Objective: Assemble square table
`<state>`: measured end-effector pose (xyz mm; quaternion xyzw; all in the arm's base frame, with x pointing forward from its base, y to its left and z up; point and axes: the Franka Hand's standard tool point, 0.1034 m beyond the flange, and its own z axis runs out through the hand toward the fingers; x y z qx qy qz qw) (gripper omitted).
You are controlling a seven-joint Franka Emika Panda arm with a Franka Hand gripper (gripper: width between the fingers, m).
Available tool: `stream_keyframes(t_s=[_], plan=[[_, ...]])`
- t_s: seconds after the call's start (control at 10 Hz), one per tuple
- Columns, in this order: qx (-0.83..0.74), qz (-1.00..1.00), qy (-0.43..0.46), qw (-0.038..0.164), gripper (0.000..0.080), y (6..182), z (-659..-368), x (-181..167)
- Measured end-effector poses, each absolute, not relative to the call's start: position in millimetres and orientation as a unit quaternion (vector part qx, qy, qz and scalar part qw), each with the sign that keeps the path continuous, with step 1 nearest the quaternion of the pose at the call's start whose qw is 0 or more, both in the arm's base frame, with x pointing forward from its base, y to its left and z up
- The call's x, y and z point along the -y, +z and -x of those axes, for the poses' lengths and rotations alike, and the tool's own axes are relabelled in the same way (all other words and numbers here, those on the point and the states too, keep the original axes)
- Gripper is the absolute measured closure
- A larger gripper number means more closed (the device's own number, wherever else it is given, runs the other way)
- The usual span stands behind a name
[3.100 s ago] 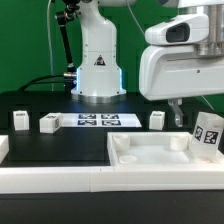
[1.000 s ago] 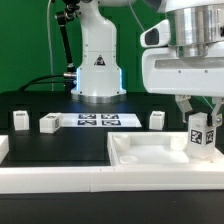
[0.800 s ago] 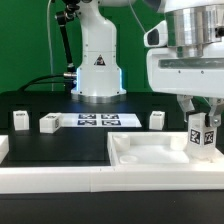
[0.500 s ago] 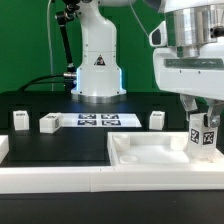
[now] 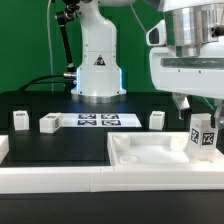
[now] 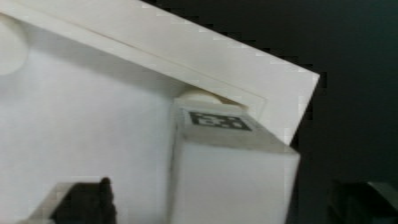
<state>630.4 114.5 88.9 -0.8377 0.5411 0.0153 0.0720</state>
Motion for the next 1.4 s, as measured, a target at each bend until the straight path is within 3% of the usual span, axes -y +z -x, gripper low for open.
stream_keyframes(t_s=[0.1,0.2,0.6,0.8,1.4], plan=[[-0.476,0.877,0.019,0.061,0.0169,90.5,-629.5,-115.9],[-0.428,0.901,0.014,0.063,0.0156,90.8,-631.1,-115.6],[-0.293,0.954,0.005,0.064,0.0150,90.0,-630.6,-115.4],[-0.209,0.977,-0.003,0.038,0.0150,88.6,-627.5,-120.5],[0.044,0.999,-0.012,0.023,0.0150,85.3,-625.8,-122.3]])
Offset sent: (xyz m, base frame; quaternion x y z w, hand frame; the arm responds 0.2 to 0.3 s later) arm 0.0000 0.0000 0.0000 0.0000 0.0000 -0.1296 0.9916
